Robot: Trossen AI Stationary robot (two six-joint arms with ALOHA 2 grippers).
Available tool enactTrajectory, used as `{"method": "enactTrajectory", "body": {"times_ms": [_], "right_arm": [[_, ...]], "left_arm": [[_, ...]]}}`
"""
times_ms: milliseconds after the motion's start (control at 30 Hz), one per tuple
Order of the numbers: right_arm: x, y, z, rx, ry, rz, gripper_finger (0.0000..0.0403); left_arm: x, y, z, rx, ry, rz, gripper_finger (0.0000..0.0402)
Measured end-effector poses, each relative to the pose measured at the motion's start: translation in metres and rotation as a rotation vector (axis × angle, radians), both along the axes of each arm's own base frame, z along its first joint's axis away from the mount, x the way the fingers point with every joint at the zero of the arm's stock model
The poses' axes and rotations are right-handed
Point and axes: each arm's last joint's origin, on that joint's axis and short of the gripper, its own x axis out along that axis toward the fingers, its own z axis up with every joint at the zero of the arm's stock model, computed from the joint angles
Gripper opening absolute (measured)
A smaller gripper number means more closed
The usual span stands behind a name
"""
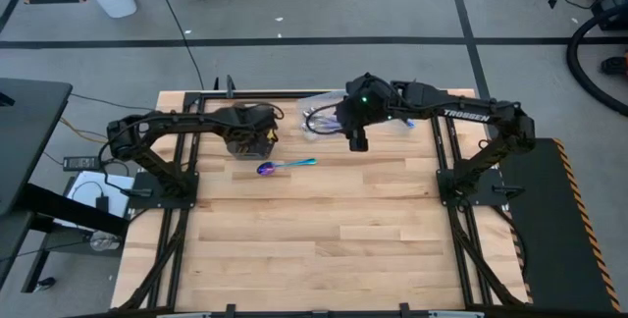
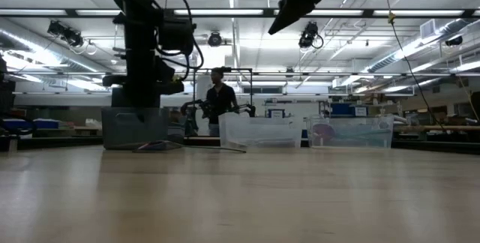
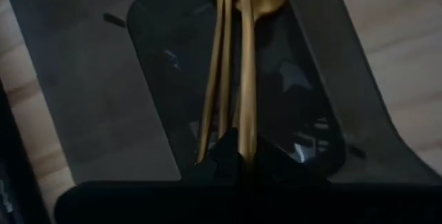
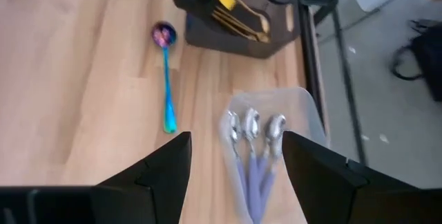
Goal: Sort silverware by color (type)
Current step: Put the gold spoon into the black bin
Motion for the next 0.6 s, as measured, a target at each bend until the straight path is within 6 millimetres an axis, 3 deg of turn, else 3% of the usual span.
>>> {"method": "enactTrajectory", "body": {"times_ms": [333,500,600], "right_arm": [[0.004,0.0,-0.032,0.101,0.012,0.038,0.0236],[0.007,0.008,-0.032,0.166,-0.013,0.011,0.0235],[0.008,0.012,-0.032,0.219,-0.021,0.018,0.0236]], "left_arm": [[-0.006,0.013,-0.013,0.027,-0.089,0.095,0.0025],[-0.008,0.015,-0.016,0.026,-0.081,0.094,0.0033],[-0.007,0.015,-0.015,0.007,-0.097,0.076,0.0057]]}}
